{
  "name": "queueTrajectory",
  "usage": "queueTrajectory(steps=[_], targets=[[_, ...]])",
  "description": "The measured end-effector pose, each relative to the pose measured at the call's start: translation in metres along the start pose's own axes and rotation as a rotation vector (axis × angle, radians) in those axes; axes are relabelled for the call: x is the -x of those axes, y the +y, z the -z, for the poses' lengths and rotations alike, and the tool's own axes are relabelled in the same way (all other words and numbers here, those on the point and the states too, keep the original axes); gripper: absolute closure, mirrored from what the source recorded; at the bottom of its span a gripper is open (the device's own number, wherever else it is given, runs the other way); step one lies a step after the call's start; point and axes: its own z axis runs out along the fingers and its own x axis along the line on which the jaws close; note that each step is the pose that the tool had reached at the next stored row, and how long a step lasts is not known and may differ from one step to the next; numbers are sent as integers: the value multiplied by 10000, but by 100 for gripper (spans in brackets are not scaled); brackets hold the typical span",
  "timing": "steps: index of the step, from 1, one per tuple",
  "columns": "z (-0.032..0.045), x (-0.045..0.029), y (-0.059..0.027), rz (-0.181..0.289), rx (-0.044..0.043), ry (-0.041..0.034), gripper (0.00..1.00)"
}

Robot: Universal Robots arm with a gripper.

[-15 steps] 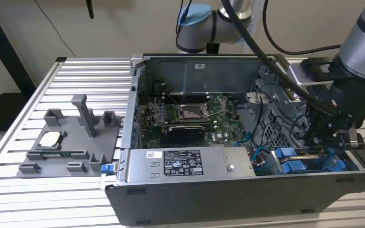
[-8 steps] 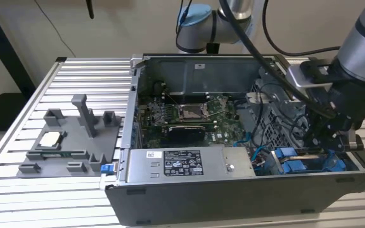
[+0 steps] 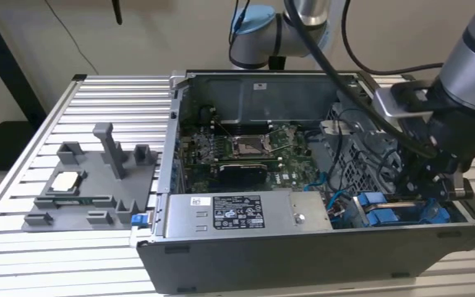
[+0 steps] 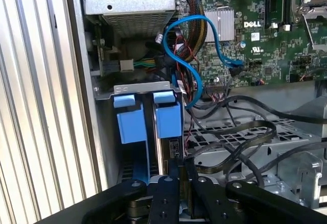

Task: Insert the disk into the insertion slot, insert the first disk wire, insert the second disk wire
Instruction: 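Insert the second disk wire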

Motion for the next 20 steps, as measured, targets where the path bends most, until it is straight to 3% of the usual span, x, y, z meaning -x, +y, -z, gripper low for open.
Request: queueTrajectory(steps=[10, 20], targets=[[-46, -9, 3, 24, -81, -7, 84], [-56, 26, 11, 27, -89, -9, 84]])
